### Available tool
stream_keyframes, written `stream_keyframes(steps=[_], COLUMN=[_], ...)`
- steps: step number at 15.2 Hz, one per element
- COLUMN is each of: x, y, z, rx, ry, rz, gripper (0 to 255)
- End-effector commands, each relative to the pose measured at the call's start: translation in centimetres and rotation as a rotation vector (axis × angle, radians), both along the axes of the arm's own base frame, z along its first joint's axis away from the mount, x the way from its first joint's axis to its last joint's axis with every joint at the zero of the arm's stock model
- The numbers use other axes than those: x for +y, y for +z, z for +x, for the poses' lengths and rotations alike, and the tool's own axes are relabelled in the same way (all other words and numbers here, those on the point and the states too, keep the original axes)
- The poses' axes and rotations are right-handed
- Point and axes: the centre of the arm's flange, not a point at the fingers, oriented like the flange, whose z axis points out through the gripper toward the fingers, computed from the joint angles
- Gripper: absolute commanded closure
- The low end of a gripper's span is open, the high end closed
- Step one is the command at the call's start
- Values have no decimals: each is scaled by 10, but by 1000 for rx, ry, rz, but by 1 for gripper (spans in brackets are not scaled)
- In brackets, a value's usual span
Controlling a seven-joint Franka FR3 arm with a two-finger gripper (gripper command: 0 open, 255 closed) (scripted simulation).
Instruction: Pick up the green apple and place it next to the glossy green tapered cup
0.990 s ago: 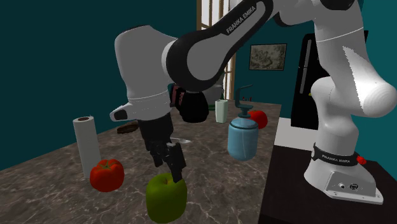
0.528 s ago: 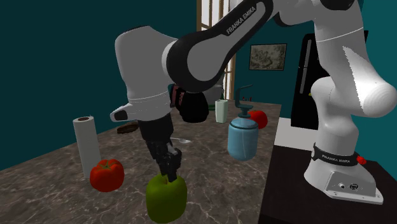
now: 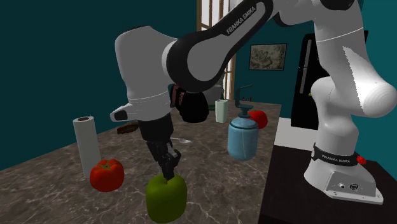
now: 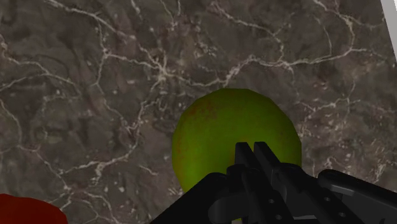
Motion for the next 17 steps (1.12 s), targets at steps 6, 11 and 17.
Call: stream_keyframes(steps=[6,11,17], x=[0,0,0], y=[32,58,90], z=[0,0,0], rx=[0,0,0], ry=[0,0,0], rz=[0,0,0], gripper=[255,255,255])
